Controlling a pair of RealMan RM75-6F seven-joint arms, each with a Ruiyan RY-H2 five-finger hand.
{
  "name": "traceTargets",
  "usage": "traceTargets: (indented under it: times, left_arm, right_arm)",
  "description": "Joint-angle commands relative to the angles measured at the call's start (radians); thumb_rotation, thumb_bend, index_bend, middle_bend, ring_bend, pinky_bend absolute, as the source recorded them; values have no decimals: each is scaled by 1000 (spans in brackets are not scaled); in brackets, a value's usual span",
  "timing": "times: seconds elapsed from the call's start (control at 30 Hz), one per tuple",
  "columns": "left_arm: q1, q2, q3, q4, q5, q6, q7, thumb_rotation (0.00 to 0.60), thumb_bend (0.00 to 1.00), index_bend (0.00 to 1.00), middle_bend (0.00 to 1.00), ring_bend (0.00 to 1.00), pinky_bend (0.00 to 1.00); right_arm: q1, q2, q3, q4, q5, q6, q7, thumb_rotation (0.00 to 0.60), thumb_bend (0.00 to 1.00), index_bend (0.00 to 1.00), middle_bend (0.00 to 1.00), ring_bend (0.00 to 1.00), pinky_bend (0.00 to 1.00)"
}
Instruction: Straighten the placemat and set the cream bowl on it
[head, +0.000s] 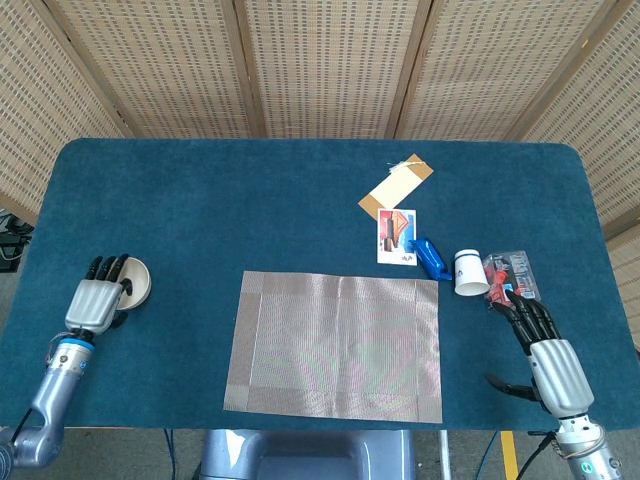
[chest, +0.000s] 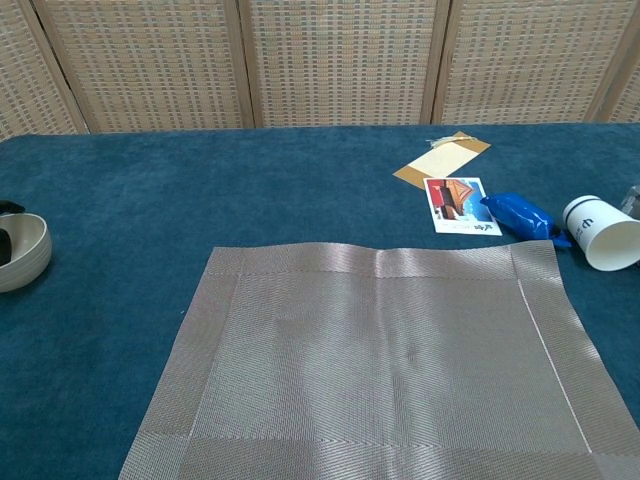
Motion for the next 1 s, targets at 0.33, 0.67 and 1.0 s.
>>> traceTargets:
  times: [0.33,0.67,1.0]
  left_arm:
    - [12,-39,-1,45,28,38,-3,600,571,794,0,0,0]
    - [20,-21,1,0,74,94,-16,600,586,831,0,0,0]
    - [12,-3,3,-104,141,159,27,600,590,840,0,0,0]
  right_arm:
    - [0,1,0,0,0,0,3,600,125,144,0,0,0]
    - [-3,5,-2,-5,-9,10,7,600,125,143,0,0,0]
    - [-7,16,-3,-9,-20,25,25,600,125,143,0,0,0]
